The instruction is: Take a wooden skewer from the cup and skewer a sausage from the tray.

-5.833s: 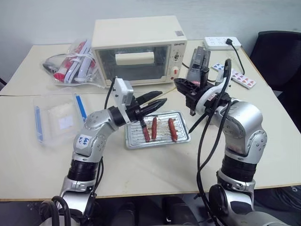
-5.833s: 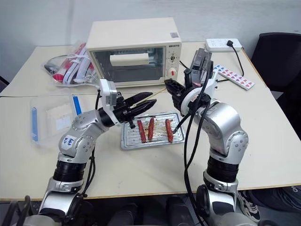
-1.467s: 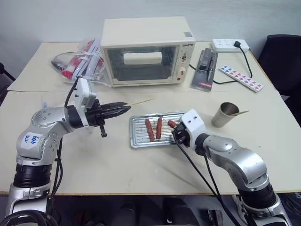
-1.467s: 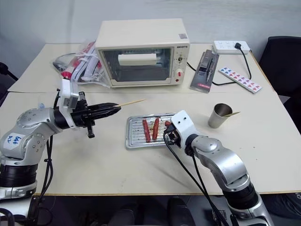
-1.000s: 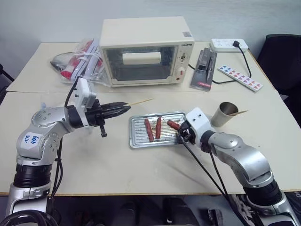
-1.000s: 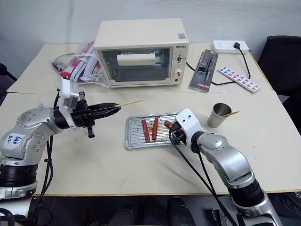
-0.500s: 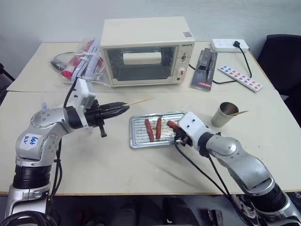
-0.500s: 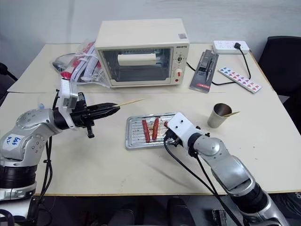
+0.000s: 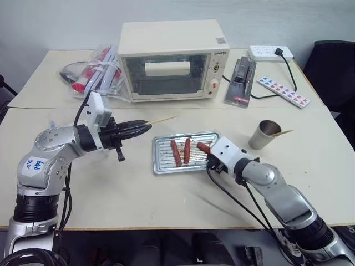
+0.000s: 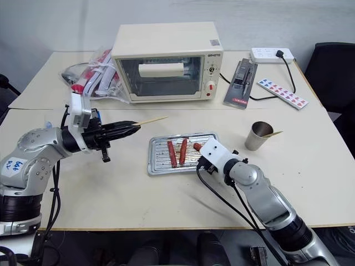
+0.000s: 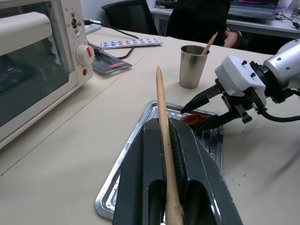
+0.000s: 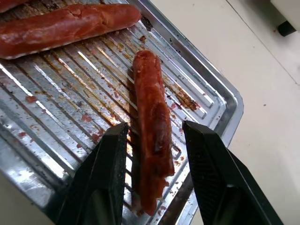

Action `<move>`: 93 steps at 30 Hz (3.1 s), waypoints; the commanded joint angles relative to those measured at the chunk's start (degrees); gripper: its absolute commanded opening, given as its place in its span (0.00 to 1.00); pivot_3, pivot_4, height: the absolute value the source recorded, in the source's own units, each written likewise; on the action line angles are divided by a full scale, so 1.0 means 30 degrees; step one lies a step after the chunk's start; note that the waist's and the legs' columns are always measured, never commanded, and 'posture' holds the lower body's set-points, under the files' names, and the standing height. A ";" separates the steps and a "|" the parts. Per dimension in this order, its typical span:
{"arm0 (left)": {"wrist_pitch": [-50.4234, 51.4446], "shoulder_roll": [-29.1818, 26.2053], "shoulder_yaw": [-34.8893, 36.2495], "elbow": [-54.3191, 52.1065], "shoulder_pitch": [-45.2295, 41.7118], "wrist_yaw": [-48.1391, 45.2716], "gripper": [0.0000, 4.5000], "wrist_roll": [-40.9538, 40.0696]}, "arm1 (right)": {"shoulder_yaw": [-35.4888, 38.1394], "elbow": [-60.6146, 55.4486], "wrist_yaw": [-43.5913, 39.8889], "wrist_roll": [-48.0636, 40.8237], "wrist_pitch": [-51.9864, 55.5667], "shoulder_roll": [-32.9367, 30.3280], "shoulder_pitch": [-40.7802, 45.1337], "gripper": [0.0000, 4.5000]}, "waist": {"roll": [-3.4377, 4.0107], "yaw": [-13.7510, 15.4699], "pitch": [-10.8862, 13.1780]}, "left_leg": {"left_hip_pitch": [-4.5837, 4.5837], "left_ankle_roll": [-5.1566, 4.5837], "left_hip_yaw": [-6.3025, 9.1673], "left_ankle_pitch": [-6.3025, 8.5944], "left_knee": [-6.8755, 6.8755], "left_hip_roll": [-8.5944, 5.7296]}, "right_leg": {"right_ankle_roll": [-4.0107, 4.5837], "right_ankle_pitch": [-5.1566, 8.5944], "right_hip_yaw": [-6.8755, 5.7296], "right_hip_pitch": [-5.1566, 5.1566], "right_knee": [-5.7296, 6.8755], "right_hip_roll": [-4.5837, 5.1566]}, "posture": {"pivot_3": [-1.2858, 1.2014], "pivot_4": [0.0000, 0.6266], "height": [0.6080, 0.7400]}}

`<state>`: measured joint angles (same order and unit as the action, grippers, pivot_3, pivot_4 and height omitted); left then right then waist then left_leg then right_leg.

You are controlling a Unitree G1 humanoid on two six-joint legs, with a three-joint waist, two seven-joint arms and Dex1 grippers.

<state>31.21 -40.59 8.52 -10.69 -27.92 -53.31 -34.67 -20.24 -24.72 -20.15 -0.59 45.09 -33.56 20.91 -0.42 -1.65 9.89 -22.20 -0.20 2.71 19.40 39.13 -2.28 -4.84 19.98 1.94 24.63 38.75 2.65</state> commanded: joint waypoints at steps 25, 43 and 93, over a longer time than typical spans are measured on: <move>-0.0350 -0.0875 0.0415 -0.0265 -0.0188 -0.1232 0.00 -0.0157 | 0.7479 0.1278 -0.5722 -0.9172 0.9745 0.1621 0.3112 0.09 | -0.0020 0.0009 -0.0011 | 0.0009 0.0003 0.0002 -0.0002 0.0014 -0.0002 | 0.0001 0.0000 0.0002 -0.0008 0.0025 0.0002 | 0.52 0.24 1.00; 0.0967 -0.4006 -0.2138 -0.0403 -0.2120 -0.8714 0.00 -0.1156 | 0.7224 0.3836 -1.3911 -2.2346 1.5803 -0.7602 0.7726 0.09 | -0.0020 0.0025 0.0005 | -0.0012 -0.0021 0.0011 0.0014 0.0007 0.0008 | 0.0001 0.0000 -0.0014 -0.0014 -0.0071 0.0016 | 0.52 0.24 1.00; 0.1099 -0.3362 -0.3117 -0.1334 -0.3038 -1.0296 0.00 -0.1310 | 0.7437 0.2914 -1.1231 -2.5944 1.5800 -0.7592 0.6767 0.09 | -0.0029 0.0113 0.0011 | -0.0020 -0.0036 0.0005 0.0023 0.0018 0.0012 | 0.0001 0.0000 -0.0006 -0.0012 -0.0076 0.0016 | 0.52 0.24 1.00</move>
<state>34.61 -50.33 -1.20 -12.78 -36.82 -84.18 -37.87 0.25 -15.31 -53.94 -76.78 92.28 -56.24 41.10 -0.51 -1.31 9.93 -22.26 -0.31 2.73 19.46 39.19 -2.25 -4.84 19.98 1.93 24.59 38.53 2.70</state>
